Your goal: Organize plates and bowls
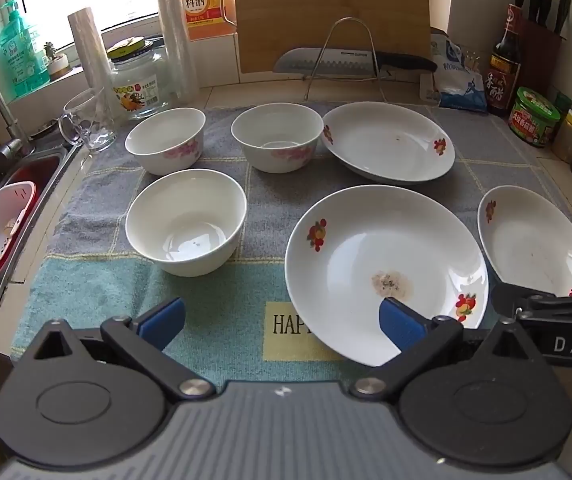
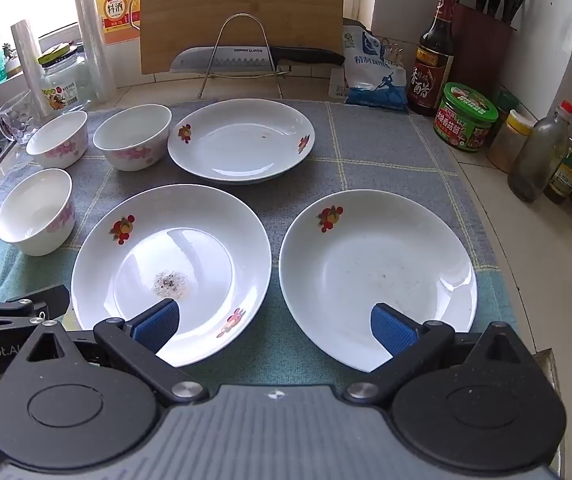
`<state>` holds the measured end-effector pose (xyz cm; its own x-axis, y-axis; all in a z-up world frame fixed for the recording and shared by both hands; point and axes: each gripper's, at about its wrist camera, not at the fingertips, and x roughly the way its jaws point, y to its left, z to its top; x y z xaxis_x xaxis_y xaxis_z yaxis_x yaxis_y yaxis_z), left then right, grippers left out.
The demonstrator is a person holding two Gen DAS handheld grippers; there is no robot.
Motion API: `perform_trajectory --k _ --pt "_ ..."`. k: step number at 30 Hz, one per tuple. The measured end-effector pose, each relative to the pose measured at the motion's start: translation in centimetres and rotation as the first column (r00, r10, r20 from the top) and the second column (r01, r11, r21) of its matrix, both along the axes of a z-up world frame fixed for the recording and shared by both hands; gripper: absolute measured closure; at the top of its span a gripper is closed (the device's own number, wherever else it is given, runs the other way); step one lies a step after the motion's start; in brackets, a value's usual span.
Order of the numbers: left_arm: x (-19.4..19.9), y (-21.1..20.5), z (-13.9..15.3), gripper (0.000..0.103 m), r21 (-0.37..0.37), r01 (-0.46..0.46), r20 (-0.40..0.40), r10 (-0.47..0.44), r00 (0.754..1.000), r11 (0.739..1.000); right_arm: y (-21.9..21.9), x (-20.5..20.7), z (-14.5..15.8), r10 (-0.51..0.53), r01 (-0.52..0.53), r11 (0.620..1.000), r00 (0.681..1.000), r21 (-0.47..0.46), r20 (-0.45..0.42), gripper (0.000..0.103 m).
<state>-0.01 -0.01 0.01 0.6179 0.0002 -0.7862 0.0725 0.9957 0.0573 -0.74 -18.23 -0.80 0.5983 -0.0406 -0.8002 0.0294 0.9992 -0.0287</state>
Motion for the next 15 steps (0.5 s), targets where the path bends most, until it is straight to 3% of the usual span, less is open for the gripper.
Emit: perform_trajectory --k 15 --pt "-0.23 -0.61 0.71 0.001 0.009 0.000 0.010 0.000 1.000 1.000 0.36 -0.48 0.61 0.001 -0.001 1.000 1.000 0.016 0.021 0.000"
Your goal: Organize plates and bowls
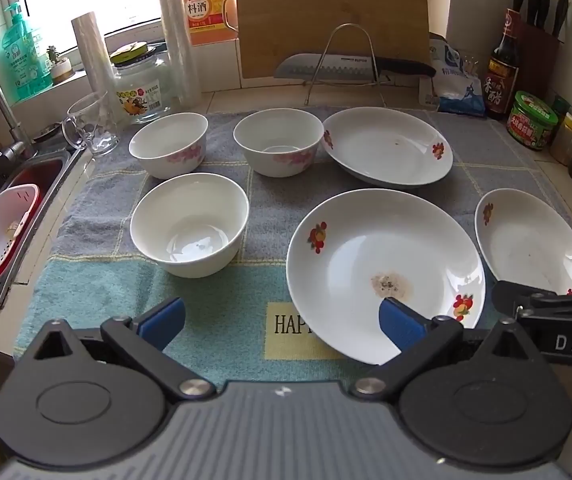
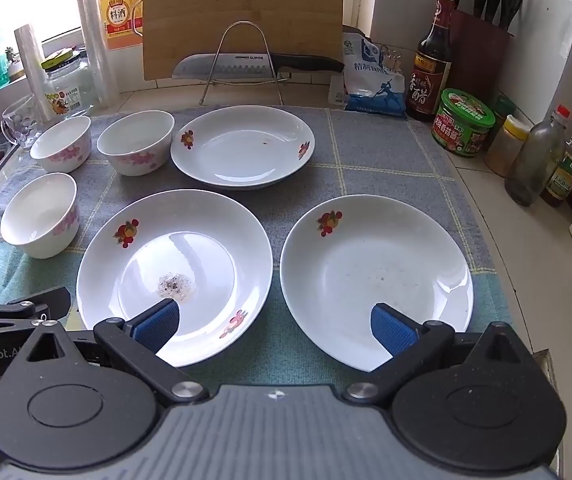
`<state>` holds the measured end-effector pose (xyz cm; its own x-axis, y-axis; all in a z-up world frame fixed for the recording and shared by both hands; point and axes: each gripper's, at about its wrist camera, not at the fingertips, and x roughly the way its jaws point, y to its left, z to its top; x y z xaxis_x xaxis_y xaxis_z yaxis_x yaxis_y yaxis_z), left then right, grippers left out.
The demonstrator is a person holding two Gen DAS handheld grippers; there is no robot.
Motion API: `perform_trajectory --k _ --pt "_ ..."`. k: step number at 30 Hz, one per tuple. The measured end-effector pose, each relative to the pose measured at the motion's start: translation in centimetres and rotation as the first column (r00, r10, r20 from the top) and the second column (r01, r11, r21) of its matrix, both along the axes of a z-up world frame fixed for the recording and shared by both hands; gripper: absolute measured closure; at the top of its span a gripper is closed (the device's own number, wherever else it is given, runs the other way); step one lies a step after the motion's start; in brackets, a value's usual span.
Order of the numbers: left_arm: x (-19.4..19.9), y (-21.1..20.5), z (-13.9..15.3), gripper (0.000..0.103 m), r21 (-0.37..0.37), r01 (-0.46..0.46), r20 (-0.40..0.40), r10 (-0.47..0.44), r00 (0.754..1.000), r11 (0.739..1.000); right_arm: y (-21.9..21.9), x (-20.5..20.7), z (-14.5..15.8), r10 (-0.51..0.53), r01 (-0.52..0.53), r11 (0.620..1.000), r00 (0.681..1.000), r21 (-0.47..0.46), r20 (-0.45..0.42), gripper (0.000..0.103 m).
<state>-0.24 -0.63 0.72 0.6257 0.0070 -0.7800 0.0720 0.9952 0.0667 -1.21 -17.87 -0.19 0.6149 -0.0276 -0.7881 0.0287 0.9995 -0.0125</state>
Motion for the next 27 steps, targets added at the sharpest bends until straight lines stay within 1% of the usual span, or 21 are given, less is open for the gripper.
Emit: perform_trajectory --k 1,27 --pt "-0.20 0.74 0.05 0.001 -0.012 -0.001 0.003 0.001 1.000 1.000 0.03 -0.04 0.10 0.000 0.000 1.000 1.000 -0.001 0.001 0.000" --pt "-0.31 0.85 0.07 0.001 -0.010 -0.002 0.007 0.002 1.000 1.000 0.30 -0.30 0.70 0.002 -0.002 1.000 1.000 -0.006 0.011 0.000"
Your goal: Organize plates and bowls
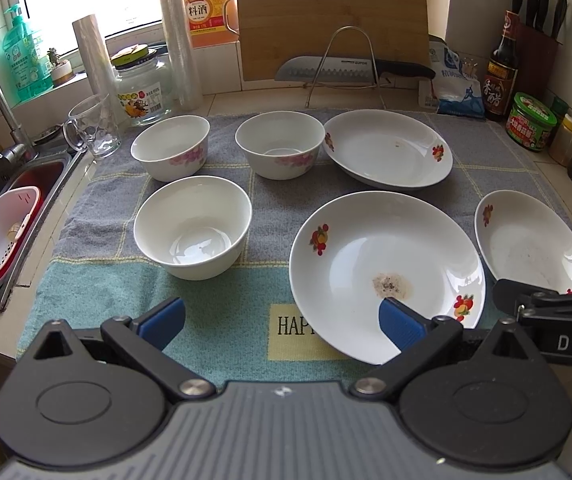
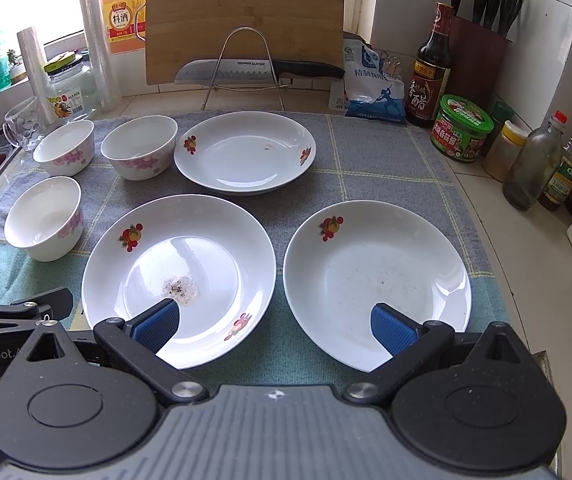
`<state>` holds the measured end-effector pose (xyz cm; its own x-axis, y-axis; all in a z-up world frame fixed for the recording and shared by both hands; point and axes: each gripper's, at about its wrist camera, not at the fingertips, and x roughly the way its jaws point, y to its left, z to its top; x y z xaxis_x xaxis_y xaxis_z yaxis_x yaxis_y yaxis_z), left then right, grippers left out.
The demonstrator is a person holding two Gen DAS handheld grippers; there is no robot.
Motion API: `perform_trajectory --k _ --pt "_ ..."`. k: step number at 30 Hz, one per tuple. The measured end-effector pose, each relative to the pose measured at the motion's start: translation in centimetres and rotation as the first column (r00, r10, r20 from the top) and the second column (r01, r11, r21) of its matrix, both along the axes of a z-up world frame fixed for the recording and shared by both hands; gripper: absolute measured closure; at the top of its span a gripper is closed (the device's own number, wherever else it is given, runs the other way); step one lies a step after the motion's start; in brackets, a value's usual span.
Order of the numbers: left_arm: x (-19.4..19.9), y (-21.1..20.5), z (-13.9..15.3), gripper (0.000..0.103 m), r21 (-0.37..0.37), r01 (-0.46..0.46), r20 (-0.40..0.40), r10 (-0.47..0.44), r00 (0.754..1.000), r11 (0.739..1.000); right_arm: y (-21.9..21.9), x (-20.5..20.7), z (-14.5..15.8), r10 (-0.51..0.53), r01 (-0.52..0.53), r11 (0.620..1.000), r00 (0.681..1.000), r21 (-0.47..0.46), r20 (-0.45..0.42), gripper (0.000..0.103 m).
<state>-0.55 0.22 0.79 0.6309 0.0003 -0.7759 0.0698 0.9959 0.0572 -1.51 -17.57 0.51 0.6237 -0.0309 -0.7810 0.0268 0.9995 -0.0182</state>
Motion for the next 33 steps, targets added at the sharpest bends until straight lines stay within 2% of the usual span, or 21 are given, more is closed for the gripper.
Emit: perform_trajectory --k 33 --pt "0.40 -0.09 0.31 0.001 0.006 0.006 0.001 -0.006 1.000 1.000 0.17 -0.02 0.31 -0.002 0.002 1.000 1.000 -0.006 0.008 0.000"
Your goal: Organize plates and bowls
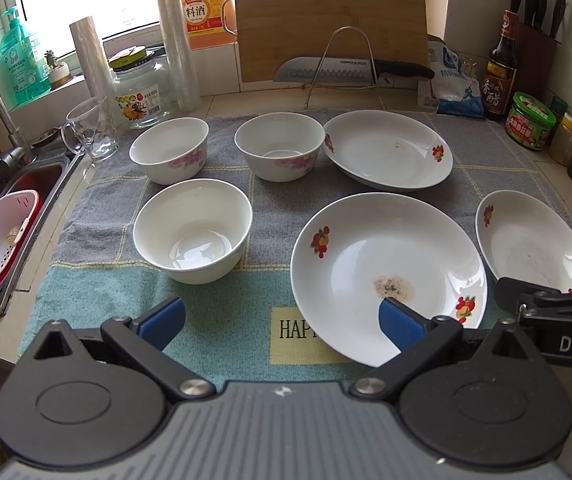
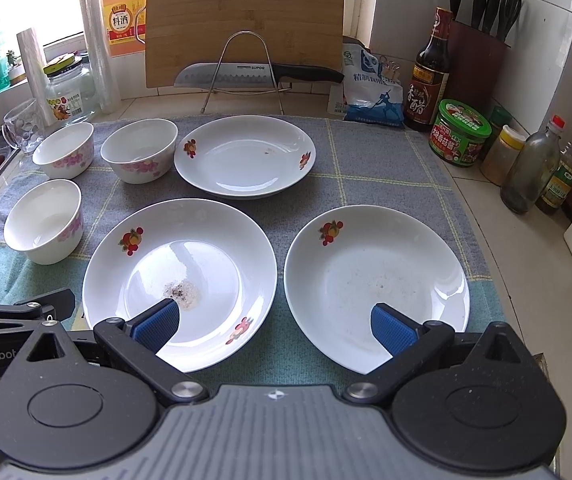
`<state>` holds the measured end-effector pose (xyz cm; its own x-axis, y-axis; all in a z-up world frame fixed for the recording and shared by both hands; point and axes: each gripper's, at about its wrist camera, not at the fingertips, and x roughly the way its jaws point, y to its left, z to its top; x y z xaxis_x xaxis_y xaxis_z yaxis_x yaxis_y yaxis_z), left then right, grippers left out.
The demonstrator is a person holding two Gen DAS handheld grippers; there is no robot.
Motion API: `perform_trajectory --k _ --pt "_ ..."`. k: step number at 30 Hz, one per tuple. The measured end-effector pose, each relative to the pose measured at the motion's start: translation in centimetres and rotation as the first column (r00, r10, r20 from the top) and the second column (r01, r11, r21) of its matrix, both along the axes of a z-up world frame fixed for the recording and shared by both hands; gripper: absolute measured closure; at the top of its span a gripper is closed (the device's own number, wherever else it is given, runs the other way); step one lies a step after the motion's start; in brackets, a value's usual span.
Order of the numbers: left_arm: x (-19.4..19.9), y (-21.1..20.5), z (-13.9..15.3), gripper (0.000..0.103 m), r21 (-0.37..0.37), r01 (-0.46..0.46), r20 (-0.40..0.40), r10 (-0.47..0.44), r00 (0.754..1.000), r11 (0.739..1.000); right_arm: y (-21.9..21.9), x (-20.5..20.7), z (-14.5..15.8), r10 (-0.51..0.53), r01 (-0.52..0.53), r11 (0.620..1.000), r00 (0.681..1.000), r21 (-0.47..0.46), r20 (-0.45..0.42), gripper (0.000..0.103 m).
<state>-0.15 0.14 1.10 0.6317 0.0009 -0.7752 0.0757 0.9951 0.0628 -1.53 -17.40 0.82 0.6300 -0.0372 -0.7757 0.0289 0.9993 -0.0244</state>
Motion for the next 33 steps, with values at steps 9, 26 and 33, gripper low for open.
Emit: perform_trajectory --k 9,26,33 --pt "0.2 0.2 -0.2 0.001 0.000 0.016 0.004 -0.016 1.000 1.000 0.0 0.1 0.1 -0.004 0.004 1.000 1.000 -0.005 0.003 0.000" --pt "1.5 1.3 -0.2 0.001 -0.009 0.104 0.027 -0.104 0.994 0.995 1.6 0.0 0.4 -0.052 0.053 0.998 0.998 -0.020 0.033 0.000" --pt "2.6 2.0 -0.2 0.001 -0.014 0.190 0.049 -0.189 0.981 0.982 2.6 0.1 0.6 -0.088 0.090 0.995 0.994 -0.036 0.064 0.000"
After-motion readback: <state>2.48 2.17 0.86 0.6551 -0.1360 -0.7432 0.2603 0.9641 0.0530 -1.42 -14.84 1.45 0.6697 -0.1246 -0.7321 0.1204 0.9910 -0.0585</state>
